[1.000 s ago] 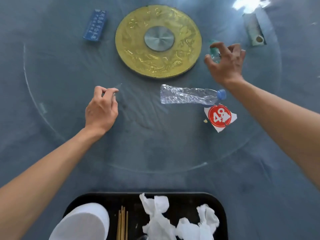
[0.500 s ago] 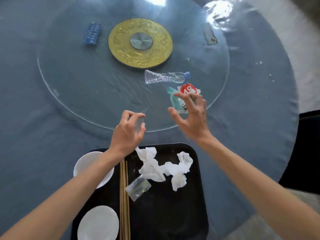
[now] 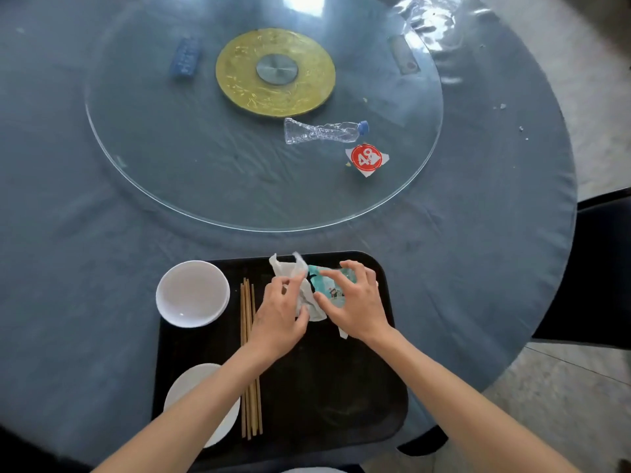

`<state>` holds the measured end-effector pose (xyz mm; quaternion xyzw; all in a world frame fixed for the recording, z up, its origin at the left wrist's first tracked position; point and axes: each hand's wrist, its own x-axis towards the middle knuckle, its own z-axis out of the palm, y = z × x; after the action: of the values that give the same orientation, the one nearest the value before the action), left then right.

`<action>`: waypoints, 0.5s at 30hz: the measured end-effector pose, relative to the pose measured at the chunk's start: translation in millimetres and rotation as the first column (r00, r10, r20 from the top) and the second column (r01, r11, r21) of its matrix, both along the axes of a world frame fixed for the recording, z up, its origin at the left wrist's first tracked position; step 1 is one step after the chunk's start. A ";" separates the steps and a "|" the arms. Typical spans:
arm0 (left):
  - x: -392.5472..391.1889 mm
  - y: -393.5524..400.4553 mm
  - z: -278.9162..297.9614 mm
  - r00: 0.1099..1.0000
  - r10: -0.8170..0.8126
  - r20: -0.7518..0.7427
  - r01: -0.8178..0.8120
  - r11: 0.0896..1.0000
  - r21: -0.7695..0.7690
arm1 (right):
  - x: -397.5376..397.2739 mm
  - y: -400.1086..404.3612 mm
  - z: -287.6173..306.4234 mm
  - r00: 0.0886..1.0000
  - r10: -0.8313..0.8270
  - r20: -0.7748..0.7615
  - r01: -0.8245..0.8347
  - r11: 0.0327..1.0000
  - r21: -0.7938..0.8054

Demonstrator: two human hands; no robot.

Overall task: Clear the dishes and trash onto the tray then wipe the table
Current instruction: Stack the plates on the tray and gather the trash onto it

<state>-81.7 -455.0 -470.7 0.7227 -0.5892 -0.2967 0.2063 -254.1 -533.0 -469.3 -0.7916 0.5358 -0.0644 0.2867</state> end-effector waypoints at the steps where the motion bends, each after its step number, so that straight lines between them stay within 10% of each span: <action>1: -2.3 2.8 -2.9 1.000 -0.011 0.019 0.010 1.000 0.007 | -1.4 0.9 -2.8 0.999 0.011 -0.033 -0.011 1.000 -0.001; 15: 8.4 -15.2 14.7 0.993 -0.104 0.063 0.108 0.992 -0.068 | -4.5 -16.7 22.9 0.997 -0.017 -0.076 0.012 0.998 -0.063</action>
<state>-73.4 -470.2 -456.0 0.6910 -0.6429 -0.2645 0.1983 -258.6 -549.7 -446.5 -0.7981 0.5498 -0.0529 0.2408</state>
